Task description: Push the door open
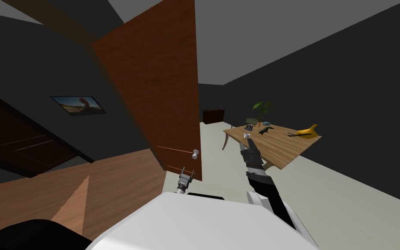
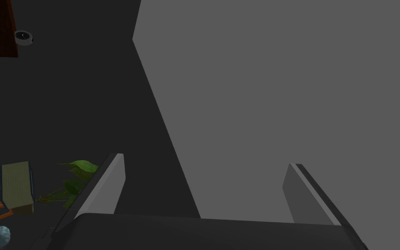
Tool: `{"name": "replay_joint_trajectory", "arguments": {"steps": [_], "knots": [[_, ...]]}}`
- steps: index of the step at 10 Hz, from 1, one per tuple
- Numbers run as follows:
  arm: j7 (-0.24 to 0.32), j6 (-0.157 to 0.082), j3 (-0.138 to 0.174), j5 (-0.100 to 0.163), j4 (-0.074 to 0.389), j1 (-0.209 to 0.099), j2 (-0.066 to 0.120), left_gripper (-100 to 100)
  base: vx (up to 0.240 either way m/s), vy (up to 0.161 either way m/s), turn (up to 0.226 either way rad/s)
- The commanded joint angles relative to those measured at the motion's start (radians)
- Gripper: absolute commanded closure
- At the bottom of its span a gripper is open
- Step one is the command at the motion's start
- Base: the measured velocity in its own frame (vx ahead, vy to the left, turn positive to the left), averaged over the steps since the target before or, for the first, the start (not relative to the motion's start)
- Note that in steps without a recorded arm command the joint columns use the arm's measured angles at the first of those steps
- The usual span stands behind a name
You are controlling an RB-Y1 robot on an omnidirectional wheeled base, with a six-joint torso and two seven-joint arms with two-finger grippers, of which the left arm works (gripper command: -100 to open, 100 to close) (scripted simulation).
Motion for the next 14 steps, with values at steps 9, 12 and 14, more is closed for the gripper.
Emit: {"name": "replay_joint_trajectory", "arguments": {"steps": [9, 12, 14], "knots": [[-0.028, -0.014, 0.016, 0.019, 0.049, -0.048, -0.031, -100, 0.138, -0.024, -0.019], [-0.023, -0.011, 0.015, 0.018, 0.039, -0.042, -0.025, 100, 0.017, -0.006, -0.007], [-0.023, -0.011, 0.015, 0.018, 0.039, -0.042, -0.025, 100, -0.027, 0.004, 0.003]]}}
